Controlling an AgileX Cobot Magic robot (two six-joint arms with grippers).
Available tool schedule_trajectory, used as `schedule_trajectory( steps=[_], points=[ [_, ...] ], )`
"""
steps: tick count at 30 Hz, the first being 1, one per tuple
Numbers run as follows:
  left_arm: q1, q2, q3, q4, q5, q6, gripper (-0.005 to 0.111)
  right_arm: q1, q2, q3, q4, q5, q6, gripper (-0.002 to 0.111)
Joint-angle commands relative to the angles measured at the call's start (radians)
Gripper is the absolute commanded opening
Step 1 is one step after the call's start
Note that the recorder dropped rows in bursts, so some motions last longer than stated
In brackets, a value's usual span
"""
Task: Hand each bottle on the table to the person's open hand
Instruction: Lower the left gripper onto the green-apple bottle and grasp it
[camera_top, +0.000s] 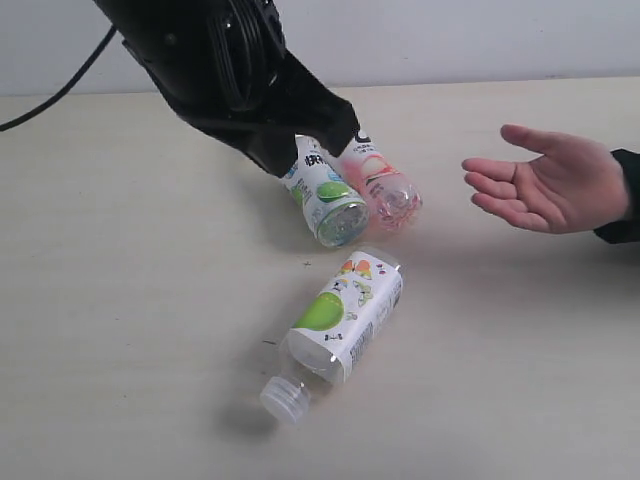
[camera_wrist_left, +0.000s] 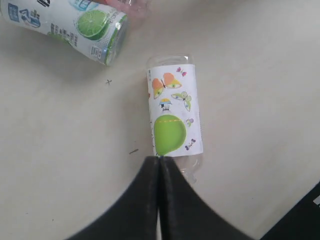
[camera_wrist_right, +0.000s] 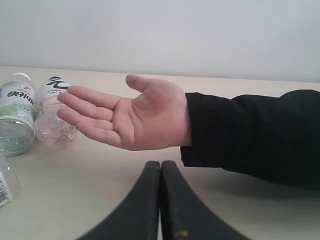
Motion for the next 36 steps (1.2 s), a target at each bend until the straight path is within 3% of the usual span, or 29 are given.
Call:
schedule_trajectory(
  steps=[1,6,8,18,21,27,36],
  points=[
    [-0.006,0.063,0.004,-0.036,0.001,0.010,0.000,-0.002,-0.005,0.005,-0.003,-0.014,-0.001,0.000],
    [-0.006,0.155,0.004,-0.058,-0.014,0.010,0.001,-0.002,-0.005,0.005,-0.003,-0.014,-0.001,0.000],
    [-0.006,0.190,0.004,-0.058,-0.032,0.010,0.006,-0.002,-0.005,0.005,-0.003,-0.014,-0.001,0.000],
    [-0.006,0.281,0.004,-0.058,-0.120,0.018,0.074,-0.002,-0.005,0.005,-0.003,-0.014,-0.001,0.000],
    [-0.014,0.294,0.004,-0.067,-0.127,0.023,0.086,-0.002,-0.005,0.005,-0.003,-0.014,-0.001,0.000],
    [-0.052,0.338,0.004,-0.063,-0.180,0.143,0.088,-0.002,-0.005,0.005,-0.003,-0.014,-0.001,0.000],
    [-0.056,0.369,0.004,-0.015,-0.255,0.104,0.088,-0.002,-0.005,0.005,-0.003,-0.014,-0.001,0.000]
  ],
)
